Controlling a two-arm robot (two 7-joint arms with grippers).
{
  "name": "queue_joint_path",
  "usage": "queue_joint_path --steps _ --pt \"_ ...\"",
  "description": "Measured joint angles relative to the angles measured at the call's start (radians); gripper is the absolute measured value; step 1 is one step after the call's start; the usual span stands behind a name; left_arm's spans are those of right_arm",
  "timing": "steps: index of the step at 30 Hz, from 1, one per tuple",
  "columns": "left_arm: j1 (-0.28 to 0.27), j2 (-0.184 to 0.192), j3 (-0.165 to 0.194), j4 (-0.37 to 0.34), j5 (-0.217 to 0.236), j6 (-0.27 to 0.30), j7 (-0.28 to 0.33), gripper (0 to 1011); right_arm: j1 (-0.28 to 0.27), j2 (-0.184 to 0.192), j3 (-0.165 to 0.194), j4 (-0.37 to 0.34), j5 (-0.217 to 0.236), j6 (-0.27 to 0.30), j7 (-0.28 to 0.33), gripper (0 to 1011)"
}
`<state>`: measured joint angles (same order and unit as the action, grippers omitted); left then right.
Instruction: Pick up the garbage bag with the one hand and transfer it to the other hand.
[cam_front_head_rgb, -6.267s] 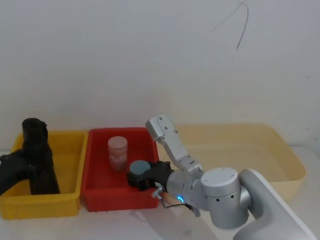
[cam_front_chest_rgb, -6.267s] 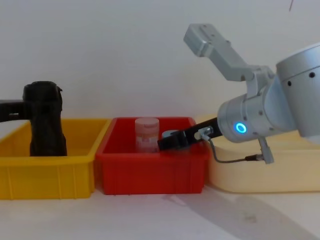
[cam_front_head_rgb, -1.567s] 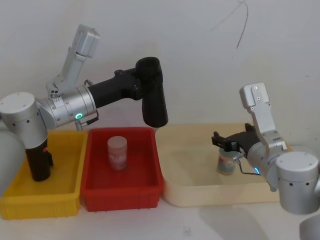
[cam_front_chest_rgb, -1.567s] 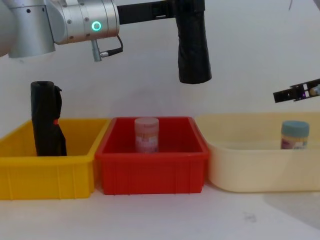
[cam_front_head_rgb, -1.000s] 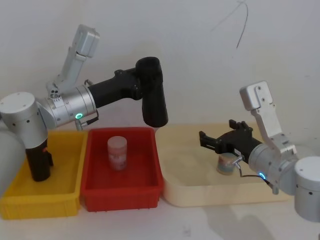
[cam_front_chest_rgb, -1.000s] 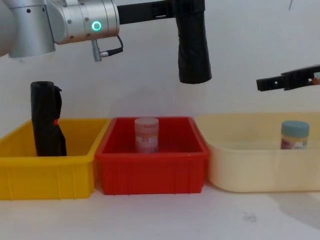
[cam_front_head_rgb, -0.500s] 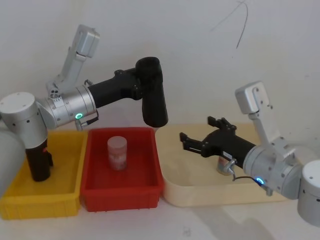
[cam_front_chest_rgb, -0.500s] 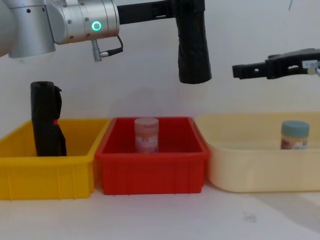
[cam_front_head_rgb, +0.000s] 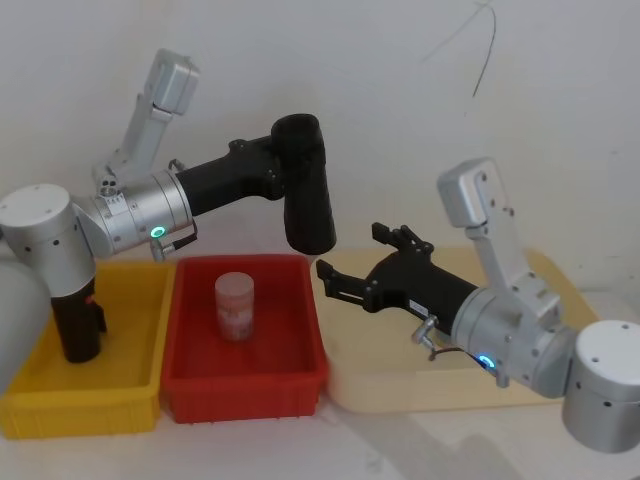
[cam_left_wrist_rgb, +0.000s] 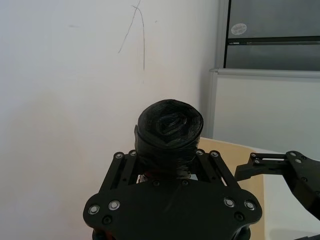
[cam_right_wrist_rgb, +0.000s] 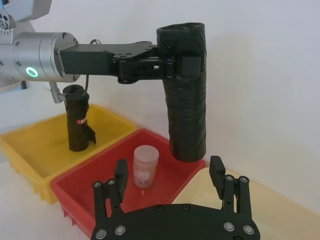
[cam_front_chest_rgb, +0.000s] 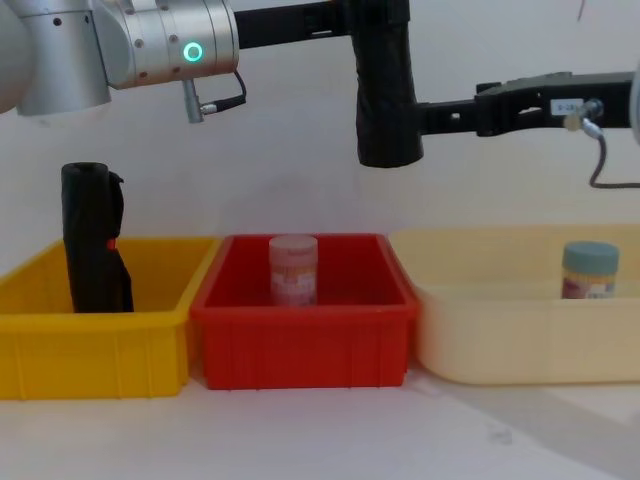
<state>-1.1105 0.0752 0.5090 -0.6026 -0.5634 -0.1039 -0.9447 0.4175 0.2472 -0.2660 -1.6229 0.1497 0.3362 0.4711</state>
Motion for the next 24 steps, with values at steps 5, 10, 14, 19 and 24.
queue_joint_path --steps 5,10,14,19,24 --pt "0.000 0.000 0.000 0.000 0.000 0.000 0.000 424 0.005 -0.022 -0.013 0.001 -0.020 0.000 -0.044 1001" --pt "0.000 0.000 0.000 0.000 0.000 0.000 0.000 424 0.011 -0.046 -0.026 0.009 -0.044 0.007 -0.097 1001" --pt "0.000 0.000 0.000 0.000 0.000 0.000 0.000 424 0.019 -0.073 -0.037 0.022 -0.074 0.022 -0.156 1001" --pt "0.000 0.000 0.000 0.000 0.000 0.000 0.000 424 0.033 -0.106 -0.049 0.044 -0.110 0.044 -0.223 1001" --pt "0.000 0.000 0.000 0.000 0.000 0.000 0.000 425 0.053 -0.143 -0.059 0.078 -0.145 0.062 -0.285 1001"
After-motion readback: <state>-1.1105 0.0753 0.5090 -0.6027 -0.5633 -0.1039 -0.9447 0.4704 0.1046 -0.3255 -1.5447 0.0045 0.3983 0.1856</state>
